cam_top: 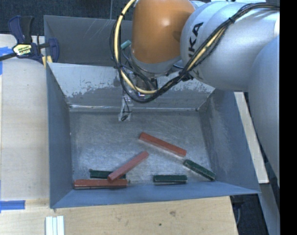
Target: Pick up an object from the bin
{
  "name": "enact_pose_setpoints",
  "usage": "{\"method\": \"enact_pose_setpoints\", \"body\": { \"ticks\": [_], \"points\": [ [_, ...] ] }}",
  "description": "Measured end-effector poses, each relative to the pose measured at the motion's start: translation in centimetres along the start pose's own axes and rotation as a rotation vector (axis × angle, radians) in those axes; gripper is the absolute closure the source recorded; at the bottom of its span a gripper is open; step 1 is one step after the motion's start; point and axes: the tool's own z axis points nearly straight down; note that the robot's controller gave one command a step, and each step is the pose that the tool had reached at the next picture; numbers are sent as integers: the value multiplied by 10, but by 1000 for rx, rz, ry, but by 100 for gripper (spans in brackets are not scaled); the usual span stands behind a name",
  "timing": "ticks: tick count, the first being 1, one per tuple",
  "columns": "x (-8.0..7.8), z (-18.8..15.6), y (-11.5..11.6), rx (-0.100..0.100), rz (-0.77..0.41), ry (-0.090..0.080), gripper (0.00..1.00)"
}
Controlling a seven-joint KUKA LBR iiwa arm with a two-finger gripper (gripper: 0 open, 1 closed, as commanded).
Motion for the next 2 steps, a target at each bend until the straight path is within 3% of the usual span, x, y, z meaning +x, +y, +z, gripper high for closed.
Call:
{"method": "enact_pose_setpoints", "body": {
  "ticks": [1, 2],
  "points": [
    [57, 89, -48, 3, -106, 12, 0],
    [64, 151, -89, 0, -384, 4, 0]
  ]
}}
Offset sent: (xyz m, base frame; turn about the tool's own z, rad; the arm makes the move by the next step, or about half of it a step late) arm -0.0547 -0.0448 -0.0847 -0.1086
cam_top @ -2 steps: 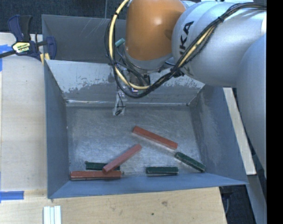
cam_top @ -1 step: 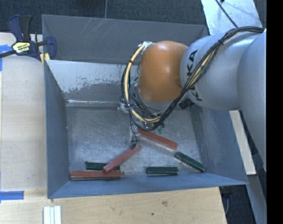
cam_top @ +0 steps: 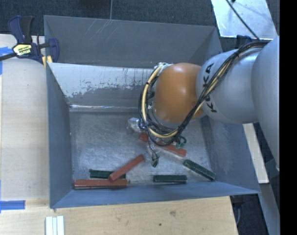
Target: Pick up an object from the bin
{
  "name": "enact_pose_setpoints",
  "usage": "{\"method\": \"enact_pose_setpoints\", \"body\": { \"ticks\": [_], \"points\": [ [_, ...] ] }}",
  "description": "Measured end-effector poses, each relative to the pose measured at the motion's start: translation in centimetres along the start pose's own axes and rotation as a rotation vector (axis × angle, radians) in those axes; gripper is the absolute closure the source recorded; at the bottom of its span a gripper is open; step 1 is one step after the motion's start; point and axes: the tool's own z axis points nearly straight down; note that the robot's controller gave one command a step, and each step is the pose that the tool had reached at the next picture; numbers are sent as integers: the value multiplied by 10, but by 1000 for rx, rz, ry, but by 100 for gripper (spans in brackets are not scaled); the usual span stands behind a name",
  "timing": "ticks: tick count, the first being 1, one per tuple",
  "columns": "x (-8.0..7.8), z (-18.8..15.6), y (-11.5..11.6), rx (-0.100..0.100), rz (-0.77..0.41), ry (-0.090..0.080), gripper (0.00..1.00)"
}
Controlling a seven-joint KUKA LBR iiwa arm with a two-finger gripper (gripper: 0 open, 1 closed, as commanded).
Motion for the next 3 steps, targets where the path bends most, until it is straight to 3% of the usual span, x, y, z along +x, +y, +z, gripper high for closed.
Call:
{"method": "enact_pose_setpoints", "body": {
  "ticks": [1, 2, 3],
  "points": [
    [64, -77, 5, 1, 189, -3, 0],
    [21, 5, 47, -2, 192, 1, 0],
    [21, -1, 43, 0, 198, -5, 100]
  ]
}}
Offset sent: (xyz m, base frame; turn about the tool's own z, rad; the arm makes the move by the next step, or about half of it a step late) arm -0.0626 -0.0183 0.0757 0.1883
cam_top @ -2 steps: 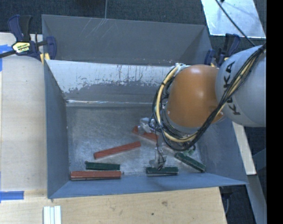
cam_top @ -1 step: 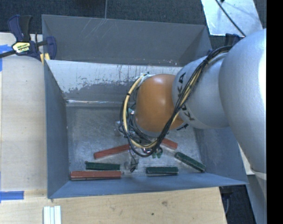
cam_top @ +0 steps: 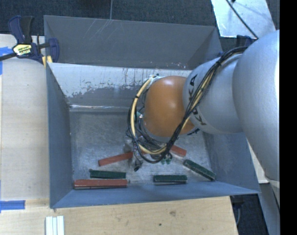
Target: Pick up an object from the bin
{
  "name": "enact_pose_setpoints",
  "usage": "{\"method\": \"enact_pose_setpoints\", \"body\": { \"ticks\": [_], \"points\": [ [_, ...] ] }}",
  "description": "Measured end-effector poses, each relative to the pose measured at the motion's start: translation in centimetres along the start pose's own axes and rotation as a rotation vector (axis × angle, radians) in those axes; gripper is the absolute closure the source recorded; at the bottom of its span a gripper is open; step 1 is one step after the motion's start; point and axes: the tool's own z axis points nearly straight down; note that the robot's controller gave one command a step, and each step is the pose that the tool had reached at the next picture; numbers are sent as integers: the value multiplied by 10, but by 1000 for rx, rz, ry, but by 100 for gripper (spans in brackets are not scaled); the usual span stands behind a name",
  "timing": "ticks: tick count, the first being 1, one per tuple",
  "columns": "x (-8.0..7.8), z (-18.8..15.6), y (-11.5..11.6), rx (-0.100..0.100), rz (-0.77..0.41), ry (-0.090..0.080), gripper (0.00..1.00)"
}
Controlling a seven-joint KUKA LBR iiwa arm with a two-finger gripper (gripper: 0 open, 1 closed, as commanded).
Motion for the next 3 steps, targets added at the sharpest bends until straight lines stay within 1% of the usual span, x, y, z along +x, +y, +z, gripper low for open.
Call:
{"method": "enact_pose_setpoints", "body": {
  "ticks": [1, 2, 3],
  "points": [
    [10, -136, -1, 1, -5, -2, 100],
    [49, -52, -89, 2, -146, 10, 100],
    [38, -202, -68, 2, -103, -9, 100]
  ]
}}
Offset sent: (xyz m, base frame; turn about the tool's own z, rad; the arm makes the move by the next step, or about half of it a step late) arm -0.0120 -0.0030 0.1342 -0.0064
